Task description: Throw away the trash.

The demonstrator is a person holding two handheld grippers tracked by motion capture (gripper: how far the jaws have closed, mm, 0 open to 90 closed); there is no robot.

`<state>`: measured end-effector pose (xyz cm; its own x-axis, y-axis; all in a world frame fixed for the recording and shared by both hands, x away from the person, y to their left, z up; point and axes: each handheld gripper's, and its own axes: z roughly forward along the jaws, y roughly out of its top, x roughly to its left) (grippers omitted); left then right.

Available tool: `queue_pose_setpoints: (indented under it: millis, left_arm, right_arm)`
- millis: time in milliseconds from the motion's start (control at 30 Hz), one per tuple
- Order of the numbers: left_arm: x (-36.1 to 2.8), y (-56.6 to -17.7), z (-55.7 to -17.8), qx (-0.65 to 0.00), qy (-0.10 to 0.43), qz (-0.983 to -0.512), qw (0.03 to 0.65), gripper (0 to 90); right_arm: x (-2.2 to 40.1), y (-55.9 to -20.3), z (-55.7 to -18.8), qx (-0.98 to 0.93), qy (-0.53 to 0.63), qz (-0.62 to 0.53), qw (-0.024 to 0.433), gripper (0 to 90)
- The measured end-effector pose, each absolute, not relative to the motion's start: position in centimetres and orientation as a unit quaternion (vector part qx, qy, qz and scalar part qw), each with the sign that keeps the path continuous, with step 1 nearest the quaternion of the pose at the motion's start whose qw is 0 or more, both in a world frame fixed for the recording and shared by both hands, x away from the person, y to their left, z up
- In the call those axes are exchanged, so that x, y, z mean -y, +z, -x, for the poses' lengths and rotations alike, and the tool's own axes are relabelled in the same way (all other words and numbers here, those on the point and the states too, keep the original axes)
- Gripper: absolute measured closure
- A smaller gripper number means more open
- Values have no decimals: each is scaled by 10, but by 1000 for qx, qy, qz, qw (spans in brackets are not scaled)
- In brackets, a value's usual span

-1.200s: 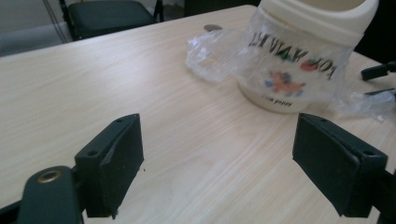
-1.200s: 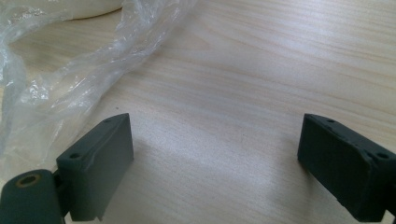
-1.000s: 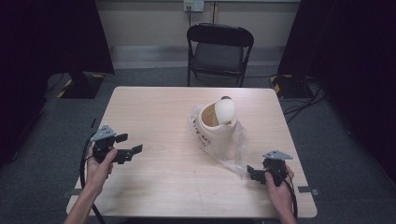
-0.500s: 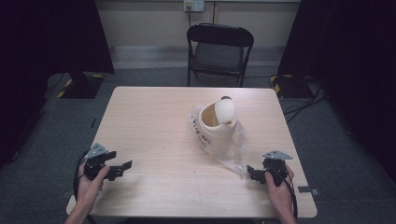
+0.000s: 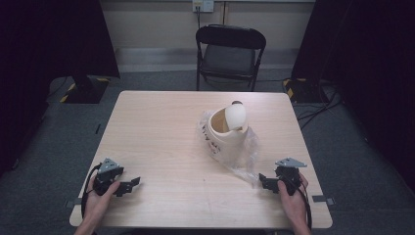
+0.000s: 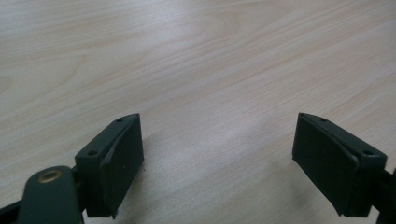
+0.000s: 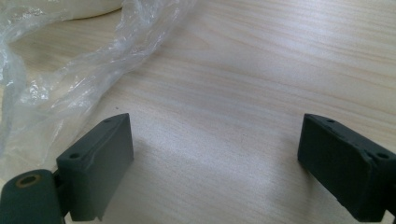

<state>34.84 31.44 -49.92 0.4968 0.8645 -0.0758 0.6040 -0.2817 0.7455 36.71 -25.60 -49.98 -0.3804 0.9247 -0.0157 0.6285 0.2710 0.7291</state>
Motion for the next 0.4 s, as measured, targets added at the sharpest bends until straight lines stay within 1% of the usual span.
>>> queue_pose_setpoints:
  millis: [167,400]
  left_arm:
    - [-308,-501,-348,-453,202,-795,349,154]
    - [-307,-502,-348,-458,200,-793,349,143]
  right_arm:
    - [256,-500,-367,-764,326,-508,227,96]
    - [256,-500,-367,-764,326,-508,227,97]
